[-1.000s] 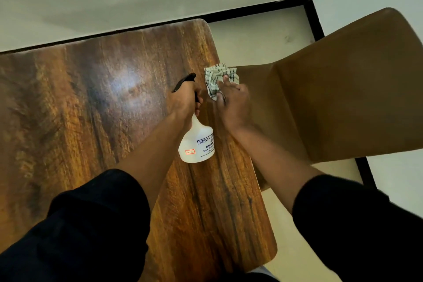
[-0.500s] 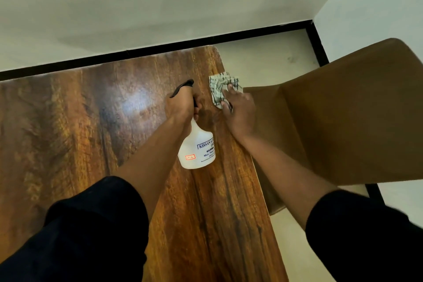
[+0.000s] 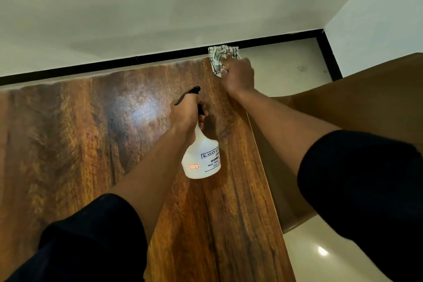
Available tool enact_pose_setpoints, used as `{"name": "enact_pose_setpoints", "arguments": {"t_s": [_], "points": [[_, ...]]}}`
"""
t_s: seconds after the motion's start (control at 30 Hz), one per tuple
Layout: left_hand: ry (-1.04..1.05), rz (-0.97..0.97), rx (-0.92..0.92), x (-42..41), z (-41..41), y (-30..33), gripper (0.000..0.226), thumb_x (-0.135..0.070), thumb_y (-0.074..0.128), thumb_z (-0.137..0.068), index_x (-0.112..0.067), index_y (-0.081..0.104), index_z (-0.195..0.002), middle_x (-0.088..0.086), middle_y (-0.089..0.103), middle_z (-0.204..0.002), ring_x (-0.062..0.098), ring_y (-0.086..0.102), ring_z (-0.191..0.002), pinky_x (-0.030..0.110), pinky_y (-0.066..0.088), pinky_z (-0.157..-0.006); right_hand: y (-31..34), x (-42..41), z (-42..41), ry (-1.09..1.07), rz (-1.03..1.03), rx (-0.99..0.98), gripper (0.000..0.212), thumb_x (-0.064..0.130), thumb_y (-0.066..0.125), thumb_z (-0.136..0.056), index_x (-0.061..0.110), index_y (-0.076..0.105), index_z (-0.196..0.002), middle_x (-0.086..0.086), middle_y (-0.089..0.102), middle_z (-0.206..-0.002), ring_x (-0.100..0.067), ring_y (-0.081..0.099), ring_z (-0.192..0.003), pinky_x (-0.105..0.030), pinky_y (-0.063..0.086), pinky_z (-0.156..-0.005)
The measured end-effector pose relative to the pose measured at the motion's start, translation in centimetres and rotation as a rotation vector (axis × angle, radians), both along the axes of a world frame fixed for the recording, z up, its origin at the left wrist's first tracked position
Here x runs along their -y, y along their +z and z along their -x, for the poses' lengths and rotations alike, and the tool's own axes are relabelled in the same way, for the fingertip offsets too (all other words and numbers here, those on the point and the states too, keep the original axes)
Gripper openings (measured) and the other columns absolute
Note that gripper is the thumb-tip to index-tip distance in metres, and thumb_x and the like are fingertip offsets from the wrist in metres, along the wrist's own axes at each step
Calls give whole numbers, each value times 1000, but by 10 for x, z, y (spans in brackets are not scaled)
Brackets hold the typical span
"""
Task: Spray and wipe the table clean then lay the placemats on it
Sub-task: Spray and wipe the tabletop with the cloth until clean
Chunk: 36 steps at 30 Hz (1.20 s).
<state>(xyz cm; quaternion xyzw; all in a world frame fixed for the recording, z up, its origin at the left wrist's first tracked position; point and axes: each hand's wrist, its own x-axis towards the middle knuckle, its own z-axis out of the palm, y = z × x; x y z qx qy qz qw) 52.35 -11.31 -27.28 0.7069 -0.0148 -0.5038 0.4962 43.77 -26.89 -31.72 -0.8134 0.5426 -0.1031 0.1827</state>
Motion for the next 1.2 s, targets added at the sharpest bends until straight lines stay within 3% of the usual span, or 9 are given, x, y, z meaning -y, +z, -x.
{"name": "enact_pose_setpoints", "arguments": {"t_s": [0.17,0.3,0.43,0.5,0.7,0.8,0.93,1.07,1.2], "points": [[28,-4,14,-5,-7,3,37,-12,62,-85,0,74,-117,8,65,-63,15,48,-49,23,38,-41,-4,6,-11,35,85,-124,36,16,52,-101,21,65,-134,-10,63,-130,-36,50,-122,-41,44,-95],[92,9,11,-14,-16,9,48,-10,63,-83,5,69,-129,12,64,-63,15,45,-43,24,37,-41,-7,-2,-22,-30,120,-122,32,20,48,-102,21,64,-130,-8,63,-127,-31,46,-125,-39,40,-94],[160,10,39,-33,-31,18,12,-7,63,-82,-9,74,-88,10,63,-61,17,45,-44,28,37,-46,-8,-27,-59,39,106,-91,36,26,45,-101,25,64,-132,-7,63,-130,-29,49,-125,-36,41,-97],[194,5,57,-43,-40,19,16,-7,64,-81,-21,70,-78,9,63,-61,17,46,-46,28,37,-47,-3,-48,-88,138,111,-95,36,19,50,-98,23,66,-130,-8,63,-130,-31,50,-124,-37,42,-98],[261,-16,82,-60,-60,20,24,-7,65,-78,-29,66,-69,6,63,-60,20,48,-49,29,37,-48,0,-87,-140,379,76,-100,40,12,50,-92,24,66,-126,0,65,-125,-31,46,-119,-36,38,-84],[252,-15,69,-60,-61,21,17,-8,64,-82,-24,66,-78,5,62,-58,17,47,-46,27,36,-46,3,-78,-130,404,65,-99,41,18,49,-97,26,61,-135,-1,65,-133,-30,48,-120,-39,45,-88],[230,-22,36,-56,-58,25,12,-10,65,-80,-4,67,-90,13,64,-68,15,46,-42,25,36,-45,3,-52,-87,198,85,-55,37,22,48,-101,27,63,-134,-12,64,-124,-30,54,-115,-36,48,-88],[206,-16,20,-60,-52,27,7,-11,66,-81,-5,67,-86,12,65,-68,15,47,-45,25,38,-47,-2,-10,-34,-21,60,-55,38,25,45,-100,22,64,-133,-18,57,-132,-38,55,-119,-37,46,-96],[192,4,15,-72,-42,27,12,-9,64,-81,-17,67,-73,10,65,-67,16,47,-48,26,38,-47,1,-1,-4,-61,40,-79,35,17,47,-102,15,64,-133,-21,61,-126,-42,49,-122,-41,46,-100]]}}
